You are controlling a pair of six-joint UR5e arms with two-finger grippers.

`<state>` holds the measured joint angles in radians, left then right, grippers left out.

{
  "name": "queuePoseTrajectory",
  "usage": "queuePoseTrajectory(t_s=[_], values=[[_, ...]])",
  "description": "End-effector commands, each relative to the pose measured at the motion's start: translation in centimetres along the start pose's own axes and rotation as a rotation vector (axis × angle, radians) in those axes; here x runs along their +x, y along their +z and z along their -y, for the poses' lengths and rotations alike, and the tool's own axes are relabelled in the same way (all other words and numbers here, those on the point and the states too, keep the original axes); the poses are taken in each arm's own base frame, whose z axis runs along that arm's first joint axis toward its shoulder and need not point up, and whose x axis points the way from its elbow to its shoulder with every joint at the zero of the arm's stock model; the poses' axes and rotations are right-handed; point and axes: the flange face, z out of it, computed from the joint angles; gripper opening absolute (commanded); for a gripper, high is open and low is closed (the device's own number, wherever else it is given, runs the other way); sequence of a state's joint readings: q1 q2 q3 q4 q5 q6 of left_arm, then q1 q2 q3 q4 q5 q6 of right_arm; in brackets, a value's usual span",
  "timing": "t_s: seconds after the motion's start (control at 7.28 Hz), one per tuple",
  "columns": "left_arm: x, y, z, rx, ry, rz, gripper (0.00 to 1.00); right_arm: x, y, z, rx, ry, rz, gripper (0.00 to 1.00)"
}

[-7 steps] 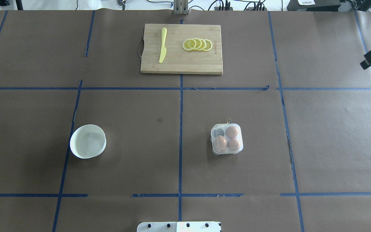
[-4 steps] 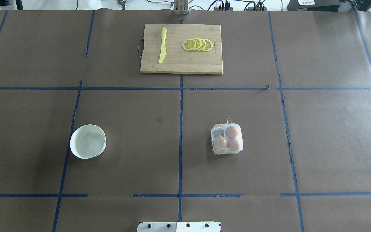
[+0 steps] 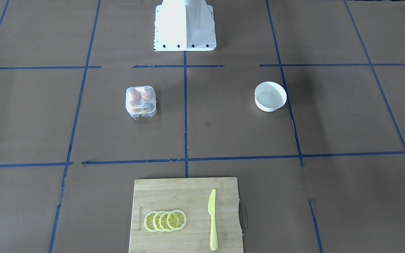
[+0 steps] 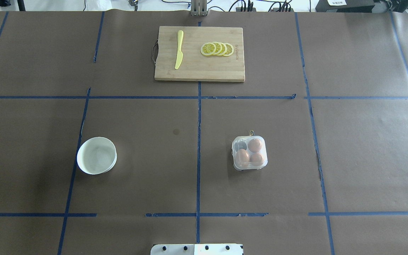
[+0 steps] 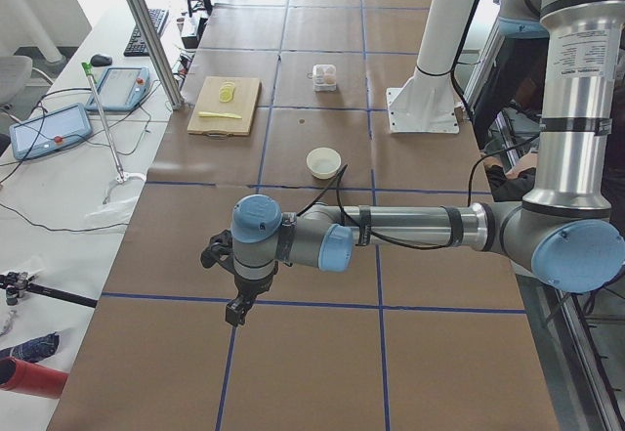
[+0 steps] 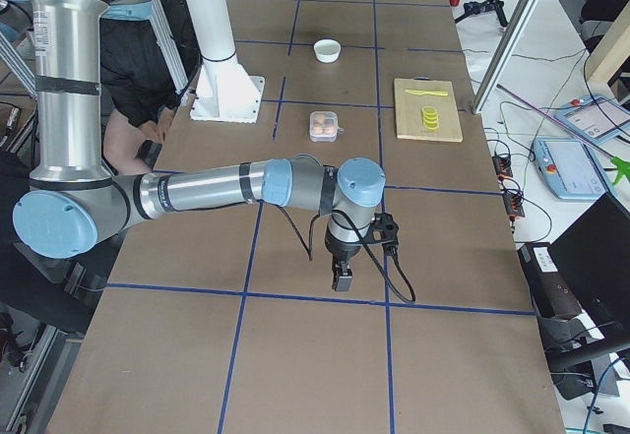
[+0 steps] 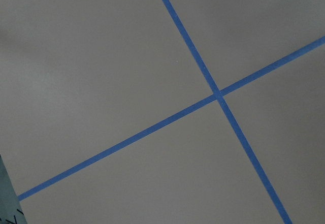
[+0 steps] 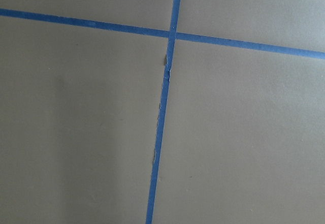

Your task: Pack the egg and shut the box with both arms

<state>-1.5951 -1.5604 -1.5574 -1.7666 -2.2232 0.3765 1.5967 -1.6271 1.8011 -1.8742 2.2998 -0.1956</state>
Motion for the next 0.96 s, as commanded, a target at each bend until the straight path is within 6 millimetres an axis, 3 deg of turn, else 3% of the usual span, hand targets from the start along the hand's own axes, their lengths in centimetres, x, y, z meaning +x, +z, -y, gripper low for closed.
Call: queuePoseTrajectory(t_s=[0.0,0.82], values=[[-0.5,1.2,-0.7,-0.02,-0.014,-0.011,1.0,2.2,0.2,-1.2,0.04,0.043,0.073,1.0],[-0.4,1.1,-0.5,-0.015,-0.014,-0.019,1.0,4.1,2.3,-1.5,0.082,0.052,0.069,1.0]])
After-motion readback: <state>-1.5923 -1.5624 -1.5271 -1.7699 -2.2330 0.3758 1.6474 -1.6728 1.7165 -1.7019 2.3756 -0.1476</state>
